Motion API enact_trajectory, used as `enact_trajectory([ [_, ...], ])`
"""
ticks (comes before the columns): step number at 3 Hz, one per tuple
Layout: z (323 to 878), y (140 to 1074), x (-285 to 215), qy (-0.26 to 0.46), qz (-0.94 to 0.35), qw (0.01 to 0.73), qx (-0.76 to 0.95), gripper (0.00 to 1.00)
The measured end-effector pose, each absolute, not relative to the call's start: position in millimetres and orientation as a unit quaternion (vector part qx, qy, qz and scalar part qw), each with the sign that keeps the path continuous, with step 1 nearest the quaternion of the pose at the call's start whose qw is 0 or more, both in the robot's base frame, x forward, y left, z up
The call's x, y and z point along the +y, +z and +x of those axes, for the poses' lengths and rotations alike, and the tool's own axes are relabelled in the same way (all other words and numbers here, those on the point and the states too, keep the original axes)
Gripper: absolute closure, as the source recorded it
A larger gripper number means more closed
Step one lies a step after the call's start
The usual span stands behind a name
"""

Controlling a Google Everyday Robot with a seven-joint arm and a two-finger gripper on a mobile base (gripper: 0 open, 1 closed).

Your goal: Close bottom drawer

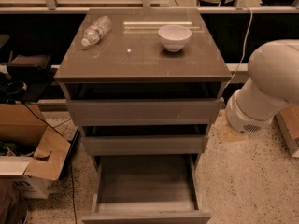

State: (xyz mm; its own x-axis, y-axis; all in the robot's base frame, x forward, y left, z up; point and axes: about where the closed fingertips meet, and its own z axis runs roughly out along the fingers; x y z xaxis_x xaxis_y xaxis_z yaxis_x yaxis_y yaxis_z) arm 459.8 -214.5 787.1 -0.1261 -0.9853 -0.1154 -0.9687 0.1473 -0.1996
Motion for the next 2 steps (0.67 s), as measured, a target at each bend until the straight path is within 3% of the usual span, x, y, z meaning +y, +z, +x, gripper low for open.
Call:
enact_trajectory([
  [2, 471, 690, -227, 0.009, -0.642, 0.115, 0.758, 1.00],
])
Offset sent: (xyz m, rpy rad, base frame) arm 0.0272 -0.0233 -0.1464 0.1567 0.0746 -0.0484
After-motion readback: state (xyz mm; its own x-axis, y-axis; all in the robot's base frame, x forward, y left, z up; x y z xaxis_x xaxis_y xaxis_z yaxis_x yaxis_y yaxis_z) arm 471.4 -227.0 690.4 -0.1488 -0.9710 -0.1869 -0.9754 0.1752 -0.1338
